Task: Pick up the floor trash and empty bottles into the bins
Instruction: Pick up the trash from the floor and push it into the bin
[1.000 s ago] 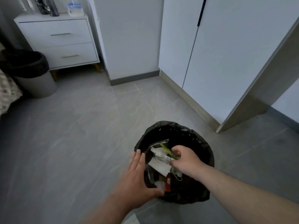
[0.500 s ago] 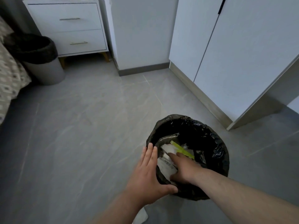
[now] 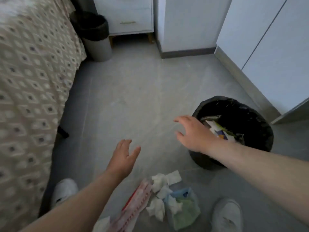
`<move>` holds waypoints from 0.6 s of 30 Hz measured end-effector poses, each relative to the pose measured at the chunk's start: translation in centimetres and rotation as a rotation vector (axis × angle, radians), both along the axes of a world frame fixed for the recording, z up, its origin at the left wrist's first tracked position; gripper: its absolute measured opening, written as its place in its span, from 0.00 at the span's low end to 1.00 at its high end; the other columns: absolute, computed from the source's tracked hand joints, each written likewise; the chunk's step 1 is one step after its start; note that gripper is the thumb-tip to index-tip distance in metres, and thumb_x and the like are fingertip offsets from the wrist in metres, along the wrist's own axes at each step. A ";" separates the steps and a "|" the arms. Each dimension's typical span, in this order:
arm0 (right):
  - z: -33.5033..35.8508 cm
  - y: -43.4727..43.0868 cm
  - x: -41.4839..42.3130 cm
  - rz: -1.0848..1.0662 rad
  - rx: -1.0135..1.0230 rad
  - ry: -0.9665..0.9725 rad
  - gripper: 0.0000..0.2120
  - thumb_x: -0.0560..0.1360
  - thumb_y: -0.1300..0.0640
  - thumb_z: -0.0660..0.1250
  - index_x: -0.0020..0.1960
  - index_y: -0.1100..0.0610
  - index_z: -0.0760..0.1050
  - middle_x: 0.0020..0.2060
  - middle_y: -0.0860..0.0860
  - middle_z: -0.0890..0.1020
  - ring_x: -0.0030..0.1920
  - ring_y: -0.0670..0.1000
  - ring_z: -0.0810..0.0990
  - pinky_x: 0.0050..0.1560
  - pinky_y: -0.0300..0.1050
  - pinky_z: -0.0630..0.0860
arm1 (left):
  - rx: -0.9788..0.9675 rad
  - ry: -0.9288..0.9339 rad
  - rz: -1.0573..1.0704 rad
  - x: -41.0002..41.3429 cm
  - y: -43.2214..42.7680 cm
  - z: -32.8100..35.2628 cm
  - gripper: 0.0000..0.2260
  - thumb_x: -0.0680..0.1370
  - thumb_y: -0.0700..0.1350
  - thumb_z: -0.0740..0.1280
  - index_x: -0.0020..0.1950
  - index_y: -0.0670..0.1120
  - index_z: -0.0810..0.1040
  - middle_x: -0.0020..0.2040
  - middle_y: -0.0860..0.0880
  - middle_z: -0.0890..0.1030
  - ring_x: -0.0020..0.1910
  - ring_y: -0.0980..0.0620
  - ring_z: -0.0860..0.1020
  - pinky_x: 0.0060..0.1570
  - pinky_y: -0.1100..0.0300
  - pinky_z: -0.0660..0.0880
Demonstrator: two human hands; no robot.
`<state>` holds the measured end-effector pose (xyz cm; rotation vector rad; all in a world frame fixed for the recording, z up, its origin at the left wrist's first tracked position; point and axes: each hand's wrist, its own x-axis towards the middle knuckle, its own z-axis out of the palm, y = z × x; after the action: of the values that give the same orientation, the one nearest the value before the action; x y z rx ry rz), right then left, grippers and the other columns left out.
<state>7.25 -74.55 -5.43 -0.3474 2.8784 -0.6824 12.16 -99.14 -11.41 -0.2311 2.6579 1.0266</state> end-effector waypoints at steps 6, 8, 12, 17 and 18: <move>-6.6 -6.4 2.2 0.075 0.059 -0.255 0.21 0.76 0.54 0.62 0.68 0.57 0.69 0.67 0.54 0.73 0.67 0.54 0.71 0.67 0.47 0.68 | -0.086 -0.161 0.135 4.5 -6.1 -5.3 0.23 0.78 0.51 0.63 0.67 0.38 0.71 0.67 0.38 0.72 0.67 0.42 0.69 0.67 0.55 0.63; -9.6 -7.4 3.3 0.064 0.094 -0.358 0.22 0.75 0.54 0.63 0.68 0.57 0.70 0.66 0.55 0.73 0.66 0.55 0.72 0.65 0.46 0.69 | -0.136 -0.262 0.164 6.0 -7.3 -7.1 0.23 0.77 0.51 0.65 0.67 0.39 0.72 0.66 0.38 0.72 0.66 0.41 0.70 0.65 0.54 0.65; -15.0 -7.9 5.9 -0.091 0.115 -0.517 0.22 0.74 0.54 0.64 0.67 0.57 0.71 0.65 0.58 0.74 0.64 0.58 0.73 0.62 0.48 0.71 | -0.226 -0.452 0.202 9.3 -8.2 -10.4 0.24 0.73 0.55 0.65 0.65 0.44 0.72 0.65 0.41 0.72 0.64 0.41 0.72 0.61 0.53 0.69; -18.9 -8.5 9.6 -0.033 0.159 -0.416 0.21 0.70 0.56 0.65 0.63 0.58 0.72 0.62 0.59 0.72 0.62 0.61 0.71 0.61 0.50 0.71 | -0.337 -0.680 0.517 12.2 -6.7 -13.2 0.35 0.62 0.63 0.69 0.61 0.43 0.70 0.62 0.39 0.72 0.62 0.39 0.72 0.59 0.51 0.71; -19.4 -8.7 10.0 -0.028 0.162 -0.395 0.22 0.70 0.56 0.65 0.64 0.58 0.71 0.63 0.59 0.71 0.63 0.61 0.70 0.61 0.50 0.69 | -0.332 -0.734 0.550 12.8 -6.1 -13.6 0.40 0.58 0.67 0.69 0.62 0.44 0.70 0.62 0.40 0.71 0.62 0.39 0.71 0.58 0.51 0.71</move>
<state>17.25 -83.28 -24.82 -0.1322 2.5415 -0.4561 25.01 -105.20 -25.02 -1.2004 2.0770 0.4587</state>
